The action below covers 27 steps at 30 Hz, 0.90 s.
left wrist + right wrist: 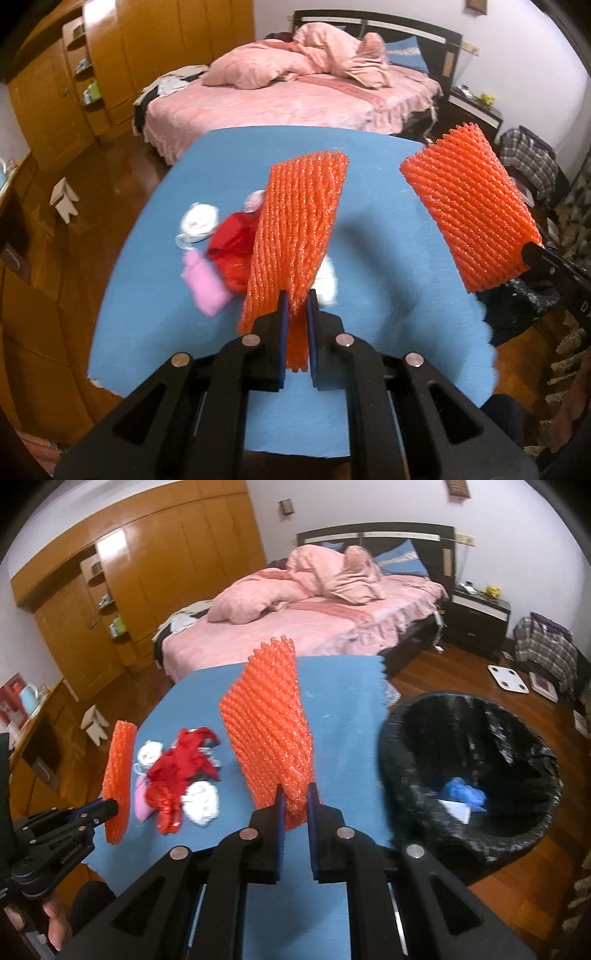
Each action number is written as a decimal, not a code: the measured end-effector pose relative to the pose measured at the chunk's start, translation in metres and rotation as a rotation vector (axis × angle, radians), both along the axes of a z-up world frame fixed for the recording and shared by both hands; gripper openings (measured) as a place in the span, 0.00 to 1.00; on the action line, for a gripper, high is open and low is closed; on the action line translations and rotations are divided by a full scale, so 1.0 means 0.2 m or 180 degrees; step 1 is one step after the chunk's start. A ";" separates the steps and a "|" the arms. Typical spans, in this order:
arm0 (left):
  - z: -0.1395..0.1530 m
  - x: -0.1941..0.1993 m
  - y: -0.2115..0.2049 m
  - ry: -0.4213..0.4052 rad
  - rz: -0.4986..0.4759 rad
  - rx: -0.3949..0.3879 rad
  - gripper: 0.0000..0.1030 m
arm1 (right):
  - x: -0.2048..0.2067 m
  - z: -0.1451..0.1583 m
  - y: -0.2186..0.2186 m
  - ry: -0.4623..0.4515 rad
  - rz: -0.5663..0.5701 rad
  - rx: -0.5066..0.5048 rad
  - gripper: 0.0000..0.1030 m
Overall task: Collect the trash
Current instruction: 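Carry both orange foam nets over the bin and open both tools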
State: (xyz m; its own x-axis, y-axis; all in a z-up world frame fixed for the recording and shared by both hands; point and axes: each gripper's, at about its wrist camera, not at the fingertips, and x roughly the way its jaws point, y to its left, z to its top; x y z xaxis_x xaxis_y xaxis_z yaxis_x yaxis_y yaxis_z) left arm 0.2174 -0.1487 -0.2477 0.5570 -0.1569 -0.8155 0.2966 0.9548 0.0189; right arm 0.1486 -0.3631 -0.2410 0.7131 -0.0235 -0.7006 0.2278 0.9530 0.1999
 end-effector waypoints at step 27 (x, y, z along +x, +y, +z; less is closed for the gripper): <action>-0.13 -0.01 -1.32 0.0128 -0.1026 -0.0104 0.09 | -0.14 -0.21 -1.09 0.0226 -0.0895 -0.0081 0.11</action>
State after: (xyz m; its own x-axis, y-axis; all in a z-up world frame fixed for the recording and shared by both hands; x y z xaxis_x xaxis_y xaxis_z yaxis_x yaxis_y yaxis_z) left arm 0.2153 -0.4120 -0.2729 0.4418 -0.3463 -0.8276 0.5836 0.8115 -0.0280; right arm 0.1209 -0.5814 -0.2840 0.6254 -0.2317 -0.7452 0.4963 0.8550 0.1507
